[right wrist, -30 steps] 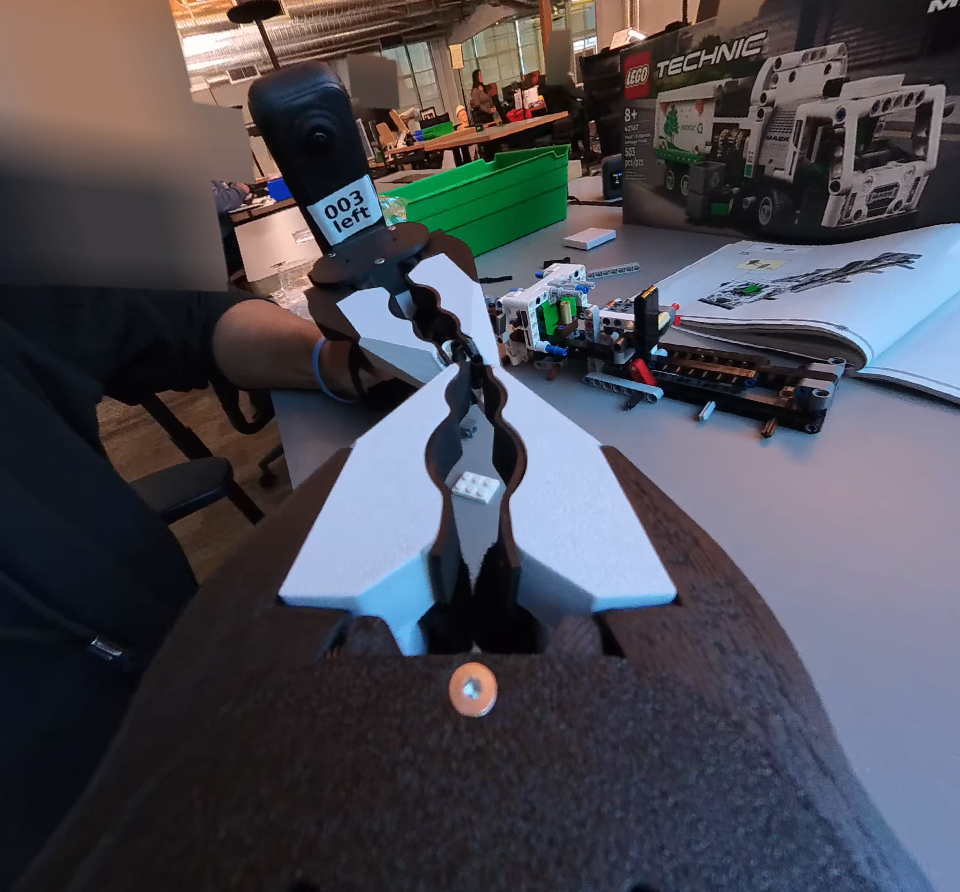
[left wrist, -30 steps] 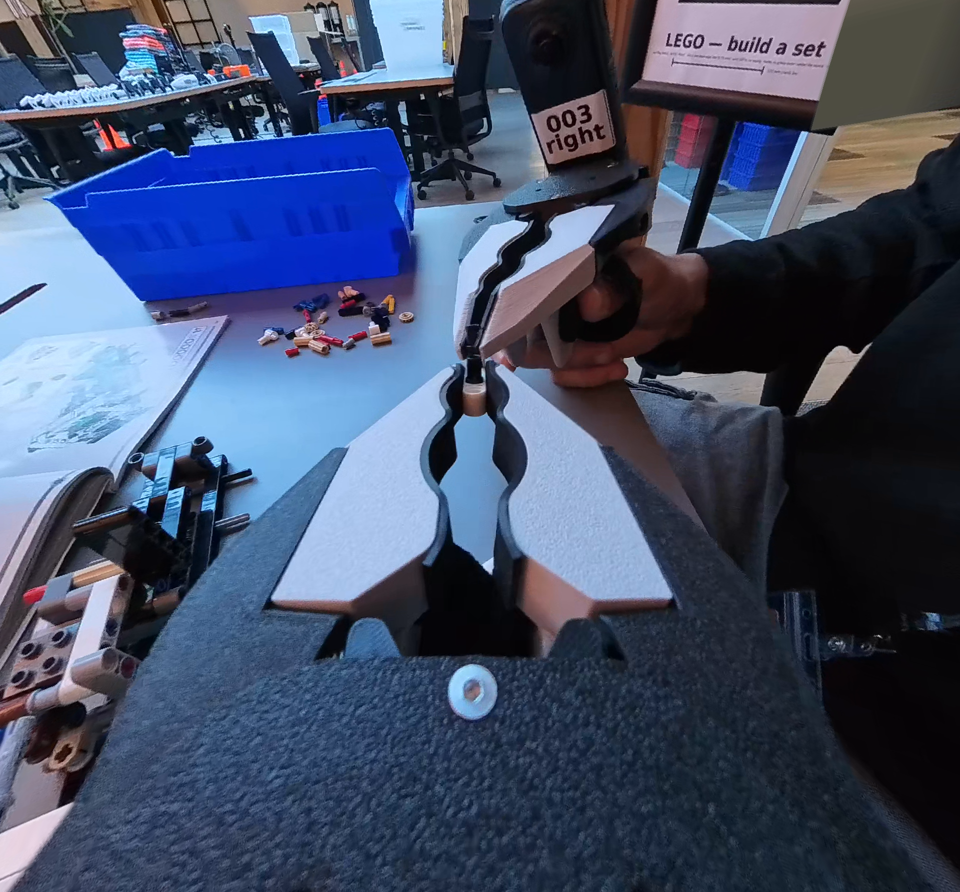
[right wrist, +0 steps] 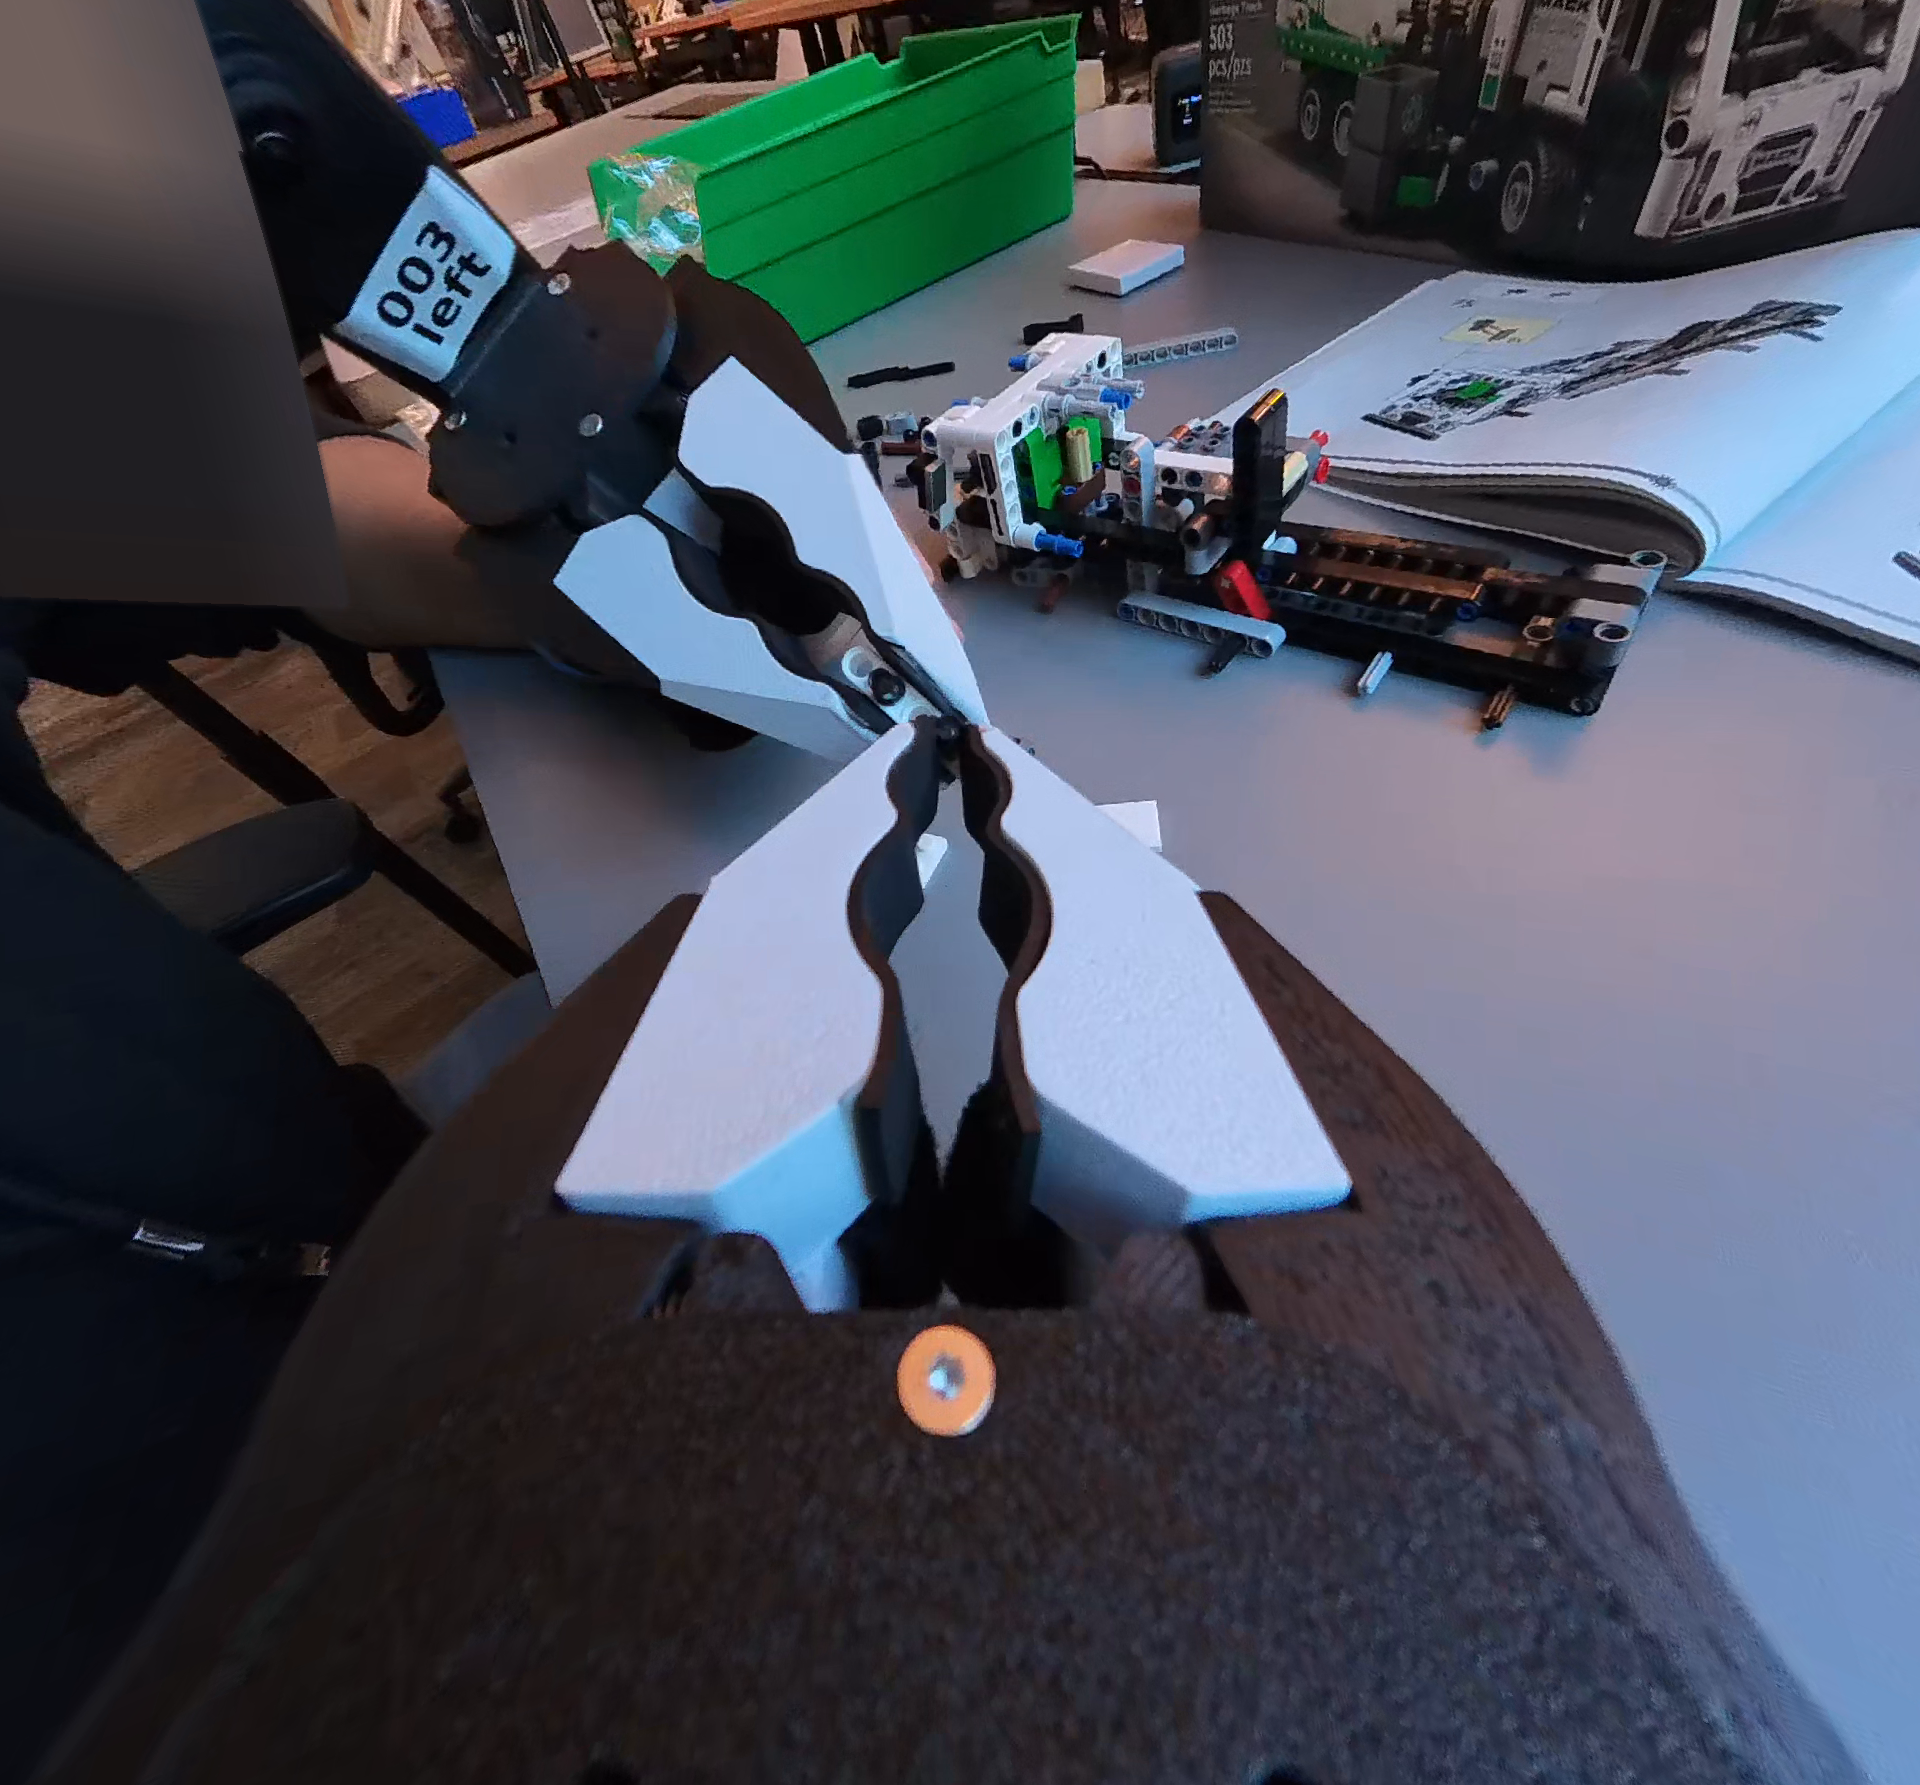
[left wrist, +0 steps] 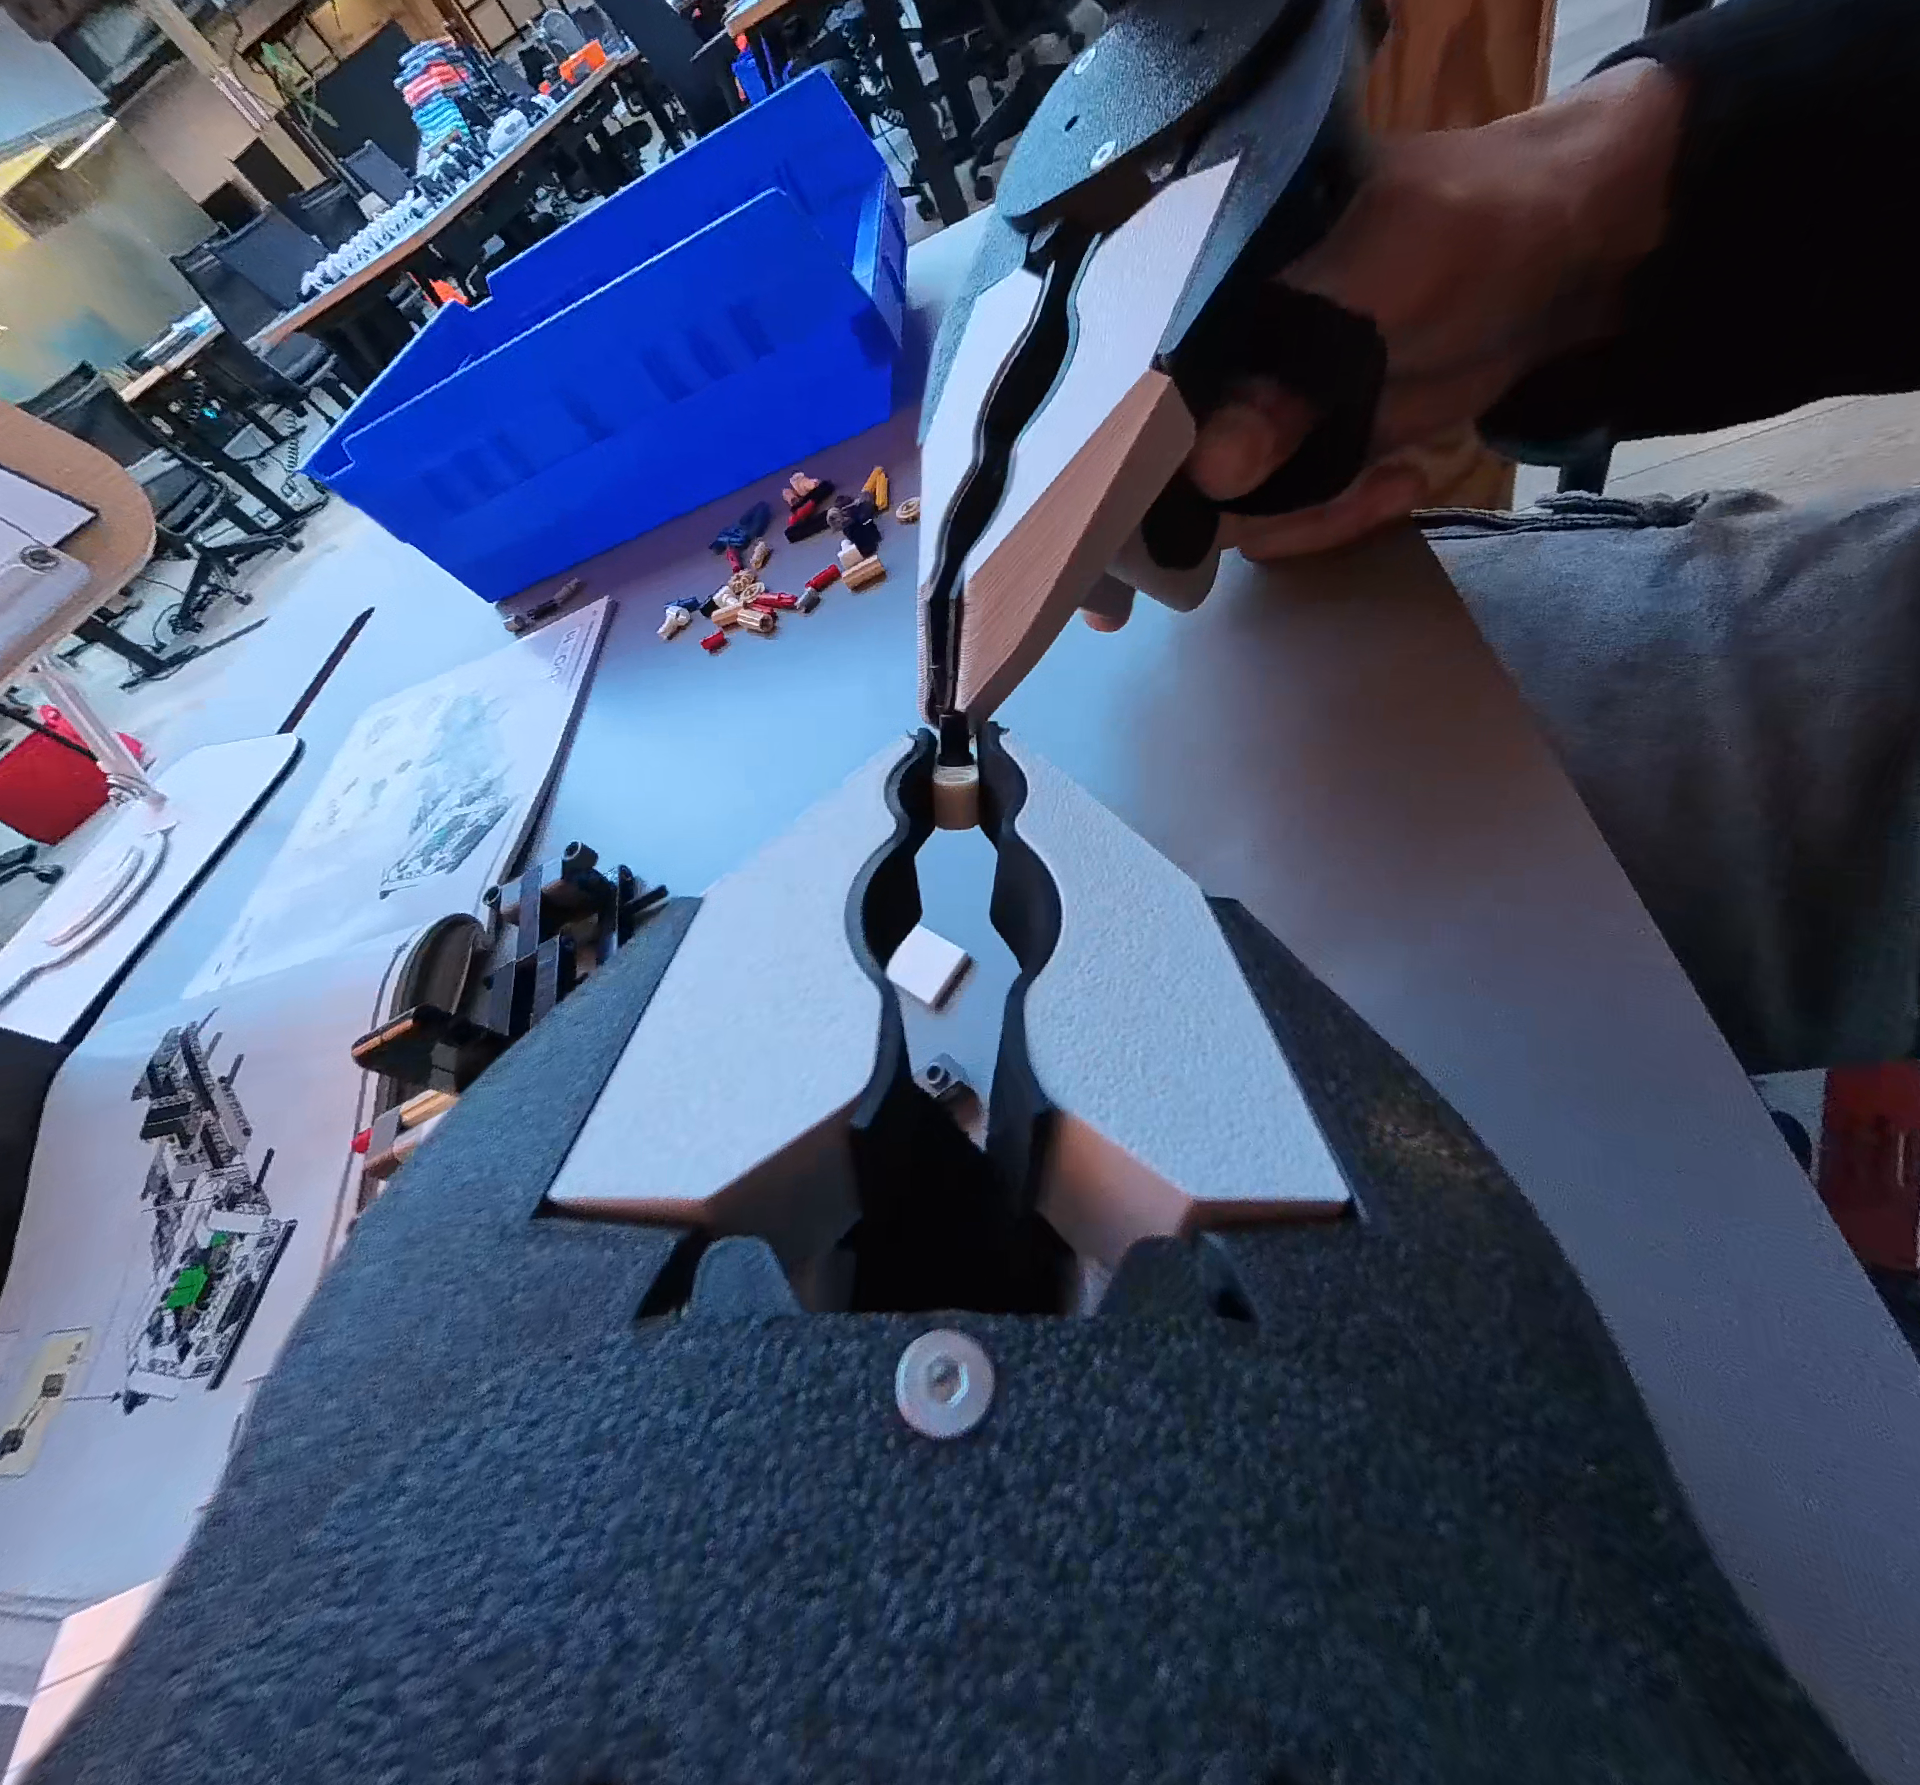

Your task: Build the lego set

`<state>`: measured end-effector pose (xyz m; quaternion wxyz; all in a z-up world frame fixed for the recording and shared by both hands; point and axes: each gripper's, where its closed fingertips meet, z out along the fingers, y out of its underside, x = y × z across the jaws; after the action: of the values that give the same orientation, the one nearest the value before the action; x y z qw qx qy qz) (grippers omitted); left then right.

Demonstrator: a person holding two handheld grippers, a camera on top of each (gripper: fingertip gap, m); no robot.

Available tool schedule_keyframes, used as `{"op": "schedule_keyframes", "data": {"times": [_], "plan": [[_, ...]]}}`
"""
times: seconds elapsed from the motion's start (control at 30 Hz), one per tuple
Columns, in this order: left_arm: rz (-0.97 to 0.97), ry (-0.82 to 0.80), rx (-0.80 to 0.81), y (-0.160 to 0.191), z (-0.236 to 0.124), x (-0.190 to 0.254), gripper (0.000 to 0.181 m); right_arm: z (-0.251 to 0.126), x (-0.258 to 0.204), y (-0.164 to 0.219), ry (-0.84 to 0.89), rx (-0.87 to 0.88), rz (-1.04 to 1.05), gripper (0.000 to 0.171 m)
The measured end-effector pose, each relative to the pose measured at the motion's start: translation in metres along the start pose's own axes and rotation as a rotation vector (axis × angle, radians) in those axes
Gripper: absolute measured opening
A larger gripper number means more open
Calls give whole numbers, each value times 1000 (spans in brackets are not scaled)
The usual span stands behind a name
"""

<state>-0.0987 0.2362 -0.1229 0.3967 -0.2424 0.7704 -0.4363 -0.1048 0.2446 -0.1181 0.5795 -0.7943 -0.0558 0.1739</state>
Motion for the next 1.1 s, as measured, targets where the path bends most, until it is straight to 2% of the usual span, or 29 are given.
{"op": "schedule_keyframes", "data": {"times": [0.37,0.6,0.83,0.87,1.03,1.1], "plan": [[-102,35,4,3,2,-3,6,2,4,0,17,1,44,4],[-135,61,18,2,2,-3,7,1,5,-4,59,15,-34,5],[-185,87,43,-2,0,-4,7,-2,7,-8,44,49,-2,16],[-198,88,44,-2,0,-5,7,-3,4,-9,23,61,-12,24],[-219,97,57,-3,-1,-6,7,0,-1,-12,12,75,-23,21],[-255,109,73,-5,-2,-7,7,-4,-4,-16,20,108,-78,27]]}}
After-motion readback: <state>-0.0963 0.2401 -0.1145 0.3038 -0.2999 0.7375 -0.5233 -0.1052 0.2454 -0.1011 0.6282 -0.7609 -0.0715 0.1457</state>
